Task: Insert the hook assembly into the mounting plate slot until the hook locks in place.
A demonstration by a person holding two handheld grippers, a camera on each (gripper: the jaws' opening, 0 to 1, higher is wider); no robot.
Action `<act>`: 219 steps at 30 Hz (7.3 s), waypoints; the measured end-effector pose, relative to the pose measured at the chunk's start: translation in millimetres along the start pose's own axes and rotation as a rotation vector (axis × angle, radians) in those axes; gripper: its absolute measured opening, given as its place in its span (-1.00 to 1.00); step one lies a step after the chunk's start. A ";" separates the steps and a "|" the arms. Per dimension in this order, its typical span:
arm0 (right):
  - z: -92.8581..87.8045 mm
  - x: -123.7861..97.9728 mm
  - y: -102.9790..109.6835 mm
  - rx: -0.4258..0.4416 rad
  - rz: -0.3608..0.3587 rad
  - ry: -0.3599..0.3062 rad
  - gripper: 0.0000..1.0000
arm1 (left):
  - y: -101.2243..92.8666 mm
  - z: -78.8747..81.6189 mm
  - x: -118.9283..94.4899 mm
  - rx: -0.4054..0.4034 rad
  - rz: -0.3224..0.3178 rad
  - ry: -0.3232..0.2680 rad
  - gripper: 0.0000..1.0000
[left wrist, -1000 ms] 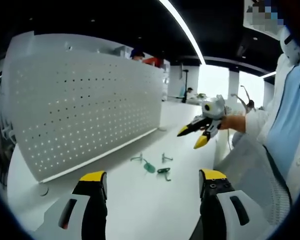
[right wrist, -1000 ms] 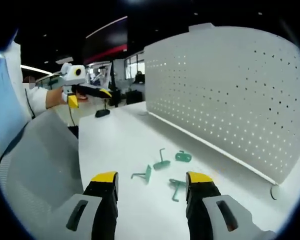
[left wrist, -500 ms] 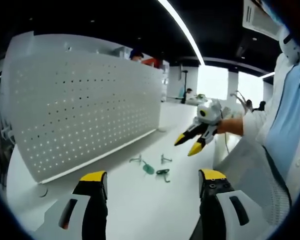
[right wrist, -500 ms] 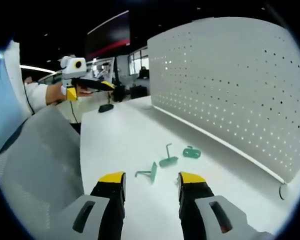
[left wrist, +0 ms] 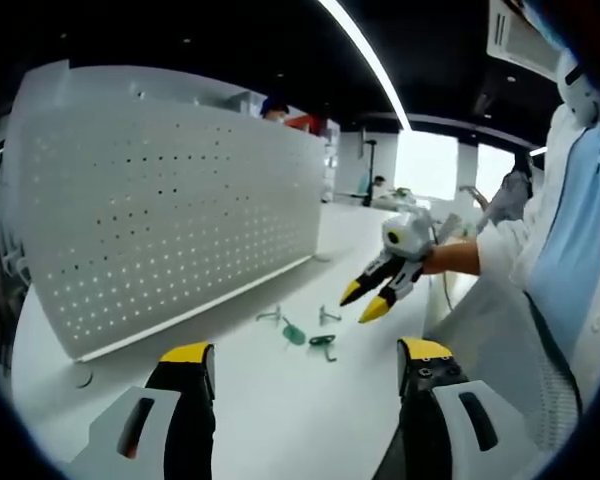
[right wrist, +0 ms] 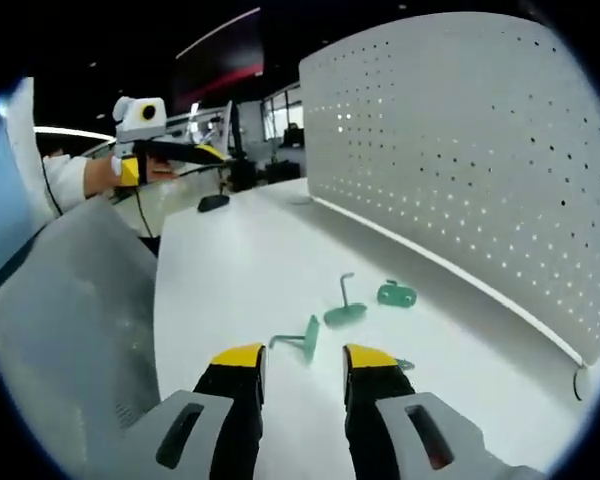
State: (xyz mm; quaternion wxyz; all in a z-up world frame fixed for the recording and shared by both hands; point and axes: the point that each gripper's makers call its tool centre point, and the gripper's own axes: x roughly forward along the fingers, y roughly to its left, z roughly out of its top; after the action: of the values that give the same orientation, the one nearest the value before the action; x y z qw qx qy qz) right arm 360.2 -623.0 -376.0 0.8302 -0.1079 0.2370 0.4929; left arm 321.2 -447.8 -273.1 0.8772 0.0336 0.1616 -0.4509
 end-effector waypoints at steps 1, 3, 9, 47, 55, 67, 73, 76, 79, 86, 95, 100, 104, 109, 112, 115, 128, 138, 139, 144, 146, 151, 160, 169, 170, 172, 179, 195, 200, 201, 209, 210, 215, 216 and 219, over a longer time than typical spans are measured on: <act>-0.2 1.4 0.0 -0.001 0.000 0.002 -0.42 | -0.1 -0.4 0.0 0.000 0.000 0.001 0.53; -1.2 5.4 0.3 0.003 0.004 0.006 -0.45 | 0.0 -1.0 0.0 -0.001 -0.001 0.002 0.53; -5.4 10.8 1.3 0.009 0.009 0.014 -0.51 | 0.3 0.8 0.6 -0.001 -0.001 -0.002 0.52; -29.0 39.7 -1.4 0.066 -0.019 0.083 -0.81 | -4.6 -1.7 0.6 0.008 -0.006 0.009 0.47; -26.5 41.6 -5.5 0.060 -0.029 0.079 -0.83 | -3.5 1.1 -0.8 0.016 -0.002 0.011 0.47; -30.3 44.3 -3.9 0.077 -0.028 0.078 -0.86 | -3.0 -0.5 6.9 0.010 -0.022 0.020 0.45; -34.0 45.3 -4.2 0.075 -0.032 0.082 -0.90 | -2.7 -4.0 8.3 0.001 -0.024 0.025 0.44; -33.2 45.2 -4.8 0.070 -0.036 0.081 -0.91 | -3.4 -3.6 8.9 -0.001 -0.028 0.023 0.43; -32.3 45.8 -5.4 0.069 -0.040 0.079 -0.91 | -2.9 -3.4 8.9 -0.002 -0.030 0.023 0.43; -30.8 46.5 -6.5 0.057 -0.054 0.070 -0.96 | -2.6 -3.2 8.4 -0.005 -0.033 0.026 0.42; -25.9 43.3 -7.7 0.047 -0.062 0.060 -0.97 | -6.6 -2.8 11.1 -0.005 -0.044 0.026 0.40; -22.3 42.2 -8.4 0.040 -0.067 0.054 -0.97 | -6.9 -2.6 10.6 -0.005 -0.044 0.023 0.40; -20.5 41.5 -9.1 0.034 -0.071 0.054 -0.97 | -7.5 -2.6 10.1 -0.005 -0.043 0.021 0.40; -15.4 39.8 -9.5 0.031 -0.075 0.048 -0.97 | -8.5 -3.1 10.2 -0.005 -0.045 0.020 0.40; -13.0 39.2 -9.7 0.032 -0.076 0.047 -0.97 | -10.3 -3.5 11.2 -0.004 -0.049 0.021 0.39; -10.4 38.4 -10.6 0.028 -0.080 0.044 -0.97 | -11.3 -3.5 11.9 -0.004 -0.052 0.021 0.39; -1.6 37.5 -12.7 0.027 -0.092 0.056 -1.00 | -17.2 -4.6 14.4 0.001 -0.068 0.023 0.39; 2.7 35.2 -18.5 0.013 -0.115 0.055 -1.00 | -19.9 -4.1 15.6 0.003 -0.074 0.021 0.38; 2.4 34.9 -19.5 0.014 -0.120 0.055 -1.00 | -20.4 -4.5 15.9 0.003 -0.076 0.022 0.38; -5.5 32.9 -26.6 0.038 -0.140 0.064 -1.00 | -21.1 -5.0 15.8 0.003 -0.078 0.023 0.38; -9.2 31.9 -27.5 0.046 -0.142 0.063 -1.00 | -20.9 -4.8 15.3 0.002 -0.077 0.022 0.38; -18.2 31.6 -25.8 0.056 -0.145 0.067 -1.00 | -20.9 -4.5 15.3 0.002 -0.079 0.020 0.38; -28.5 30.9 -30.6 0.062 -0.171 0.068 -1.00 | -22.1 -4.0 16.0 0.003 -0.085 0.020 0.38; -32.3 33.6 -33.8 0.044 -0.206 0.073 -0.94 | -21.2 -4.2 16.1 0.001 -0.086 0.021 0.38; -31.8 33.7 -34.0 0.048 -0.205 0.068 -0.94 | -21.4 -4.5 16.1 0.001 -0.087 0.022 0.38; -30.6 34.8 -34.6 0.051 -0.210 0.059 -0.92 | -21.5 -5.3 16.3 0.000 -0.088 0.024 0.38; -30.9 38.6 -37.8 0.051 -0.226 0.050 -0.92 | -20.6 -5.4 16.4 -0.003 -0.087 0.026 0.37; -20.2 33.8 -39.0 0.023 -0.246 0.017 -1.00 | -24.0 -6.5 15.8 -0.004 -0.087 0.031 0.36; -6.5 28.6 -36.4 -0.002 -0.245 0.017 -1.00 | -28.1 -6.7 18.2 0.002 -0.096 0.033 0.36; -4.3 27.5 -36.0 -0.003 -0.244 0.020 -1.00 | -28.8 -6.7 18.7 0.003 -0.097 0.033 0.36; 19.6 20.6 -36.2 -0.019 -0.244 0.016 -1.00 | -36.8 -4.1 25.6 0.013 -0.119 0.028 0.36; 19.9 20.6 -36.5 -0.017 -0.242 0.017 -1.00 | -39.1 -3.4 27.3 0.016 -0.125 0.027 0.36; 18.5 19.5 -36.1 0.002 -0.244 0.028 -1.00 | -45.7 -1.5 34.4 0.028 -0.141 0.030 0.34; 19.8 18.7 -35.6 -0.001 -0.246 0.027 -1.00 | -48.3 -1.2 37.0 0.032 -0.147 0.031 0.34; 28.0 16.4 -33.3 -0.002 -0.244 0.017 -1.00 | -51.9 -0.8 43.9 0.041 -0.151 0.038 0.31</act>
State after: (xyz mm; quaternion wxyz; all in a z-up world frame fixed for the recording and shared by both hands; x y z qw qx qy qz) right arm 403.8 -615.1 -361.8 0.8819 -0.1408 0.2286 0.3875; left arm 303.1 -512.6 -283.1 0.8365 0.0478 0.1711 -0.5183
